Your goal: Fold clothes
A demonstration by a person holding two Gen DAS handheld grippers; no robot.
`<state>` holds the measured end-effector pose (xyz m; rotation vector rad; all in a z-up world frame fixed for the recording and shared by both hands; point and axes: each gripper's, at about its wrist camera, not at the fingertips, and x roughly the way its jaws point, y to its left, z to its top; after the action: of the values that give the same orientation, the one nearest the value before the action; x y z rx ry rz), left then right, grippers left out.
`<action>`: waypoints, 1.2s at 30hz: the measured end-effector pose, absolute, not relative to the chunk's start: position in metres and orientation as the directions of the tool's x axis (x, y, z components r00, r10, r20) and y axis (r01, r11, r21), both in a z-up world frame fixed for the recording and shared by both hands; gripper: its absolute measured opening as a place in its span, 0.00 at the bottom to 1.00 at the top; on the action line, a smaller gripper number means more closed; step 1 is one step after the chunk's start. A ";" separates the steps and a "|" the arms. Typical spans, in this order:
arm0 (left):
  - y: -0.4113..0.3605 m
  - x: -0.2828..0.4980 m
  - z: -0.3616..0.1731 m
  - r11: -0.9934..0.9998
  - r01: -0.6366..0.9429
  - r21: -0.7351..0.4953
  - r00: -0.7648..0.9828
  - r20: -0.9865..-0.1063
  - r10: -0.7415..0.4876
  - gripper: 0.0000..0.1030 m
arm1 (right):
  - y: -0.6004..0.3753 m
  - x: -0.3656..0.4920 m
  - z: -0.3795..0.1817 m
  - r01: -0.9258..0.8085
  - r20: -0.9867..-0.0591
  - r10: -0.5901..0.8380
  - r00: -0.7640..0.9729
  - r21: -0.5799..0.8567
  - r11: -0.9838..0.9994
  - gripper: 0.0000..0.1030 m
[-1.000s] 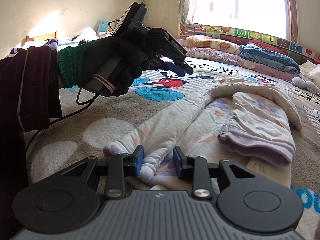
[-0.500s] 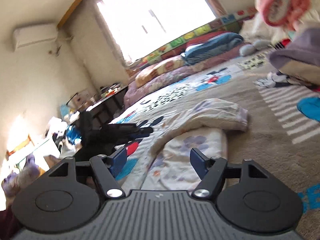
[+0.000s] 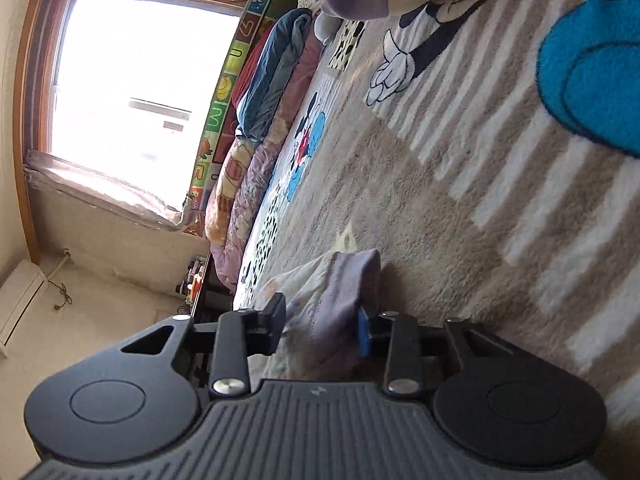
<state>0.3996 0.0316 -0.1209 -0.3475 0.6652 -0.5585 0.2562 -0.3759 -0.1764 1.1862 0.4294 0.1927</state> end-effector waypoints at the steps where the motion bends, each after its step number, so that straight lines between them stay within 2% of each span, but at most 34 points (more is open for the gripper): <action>1: 0.031 0.399 -0.120 0.798 0.376 -0.472 0.650 -0.480 -0.590 0.15 | -0.375 0.254 -0.171 0.051 -0.202 0.365 0.909 0.922 0.384 0.18; 4: 0.030 0.400 -0.119 0.790 0.385 -0.477 0.650 -0.467 -0.599 0.15 | -0.371 0.248 -0.155 -0.026 -0.143 0.359 0.922 0.904 0.427 0.13; 8: 0.025 0.400 -0.119 0.792 0.398 -0.462 0.647 -0.471 -0.600 0.15 | -0.374 0.233 -0.137 -0.077 -0.108 0.342 0.933 0.870 0.487 0.10; 15: 0.018 0.402 -0.119 0.782 0.429 -0.453 0.640 -0.459 -0.617 0.15 | -0.390 0.234 -0.146 -0.027 -0.149 0.303 0.941 0.862 0.507 0.08; 20: 0.001 0.407 -0.133 0.804 0.439 -0.402 0.596 -0.539 -0.595 0.16 | -0.389 0.235 -0.173 0.035 -0.197 0.305 0.932 0.884 0.466 0.08; 23: 0.005 0.407 -0.133 0.794 0.438 -0.421 0.593 -0.529 -0.607 0.16 | -0.387 0.234 -0.178 0.039 -0.192 0.311 0.931 0.898 0.439 0.22; 25: 0.006 0.406 -0.133 0.794 0.438 -0.423 0.595 -0.526 -0.608 0.16 | -0.387 0.237 -0.179 0.051 -0.195 0.311 0.930 0.907 0.419 0.68; 26: 0.006 0.405 -0.132 0.794 0.440 -0.419 0.598 -0.523 -0.607 0.16 | -0.386 0.239 -0.180 0.058 -0.200 0.308 0.930 0.908 0.415 0.71; 27: 0.007 0.404 -0.130 0.792 0.442 -0.421 0.602 -0.516 -0.610 0.17 | -0.386 0.243 -0.180 0.062 -0.208 0.310 0.928 0.905 0.421 0.67; 29: 0.009 0.402 -0.127 0.787 0.446 -0.426 0.608 -0.501 -0.616 0.18 | -0.384 0.249 -0.178 0.062 -0.223 0.321 0.920 0.894 0.444 0.45; 30: 0.011 0.402 -0.125 0.782 0.446 -0.435 0.608 -0.495 -0.621 0.19 | -0.383 0.252 -0.175 0.059 -0.232 0.326 0.917 0.884 0.464 0.29; 31: 0.013 0.401 -0.123 0.777 0.447 -0.443 0.607 -0.488 -0.627 0.19 | -0.381 0.255 -0.172 0.054 -0.240 0.332 0.912 0.874 0.482 0.20; 34: 0.017 0.398 -0.116 0.759 0.466 -0.456 0.598 -0.470 -0.649 0.19 | -0.376 0.257 -0.157 0.038 -0.254 0.324 0.912 0.835 0.548 0.15; 36: 0.017 0.395 -0.110 0.751 0.493 -0.440 0.580 -0.477 -0.660 0.22 | -0.376 0.252 -0.141 0.003 -0.224 0.311 0.924 0.816 0.579 0.15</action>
<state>0.3946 0.0174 -0.1101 -0.2728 0.6680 -0.6836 0.2520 -0.3759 -0.1413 0.9416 0.3644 0.1851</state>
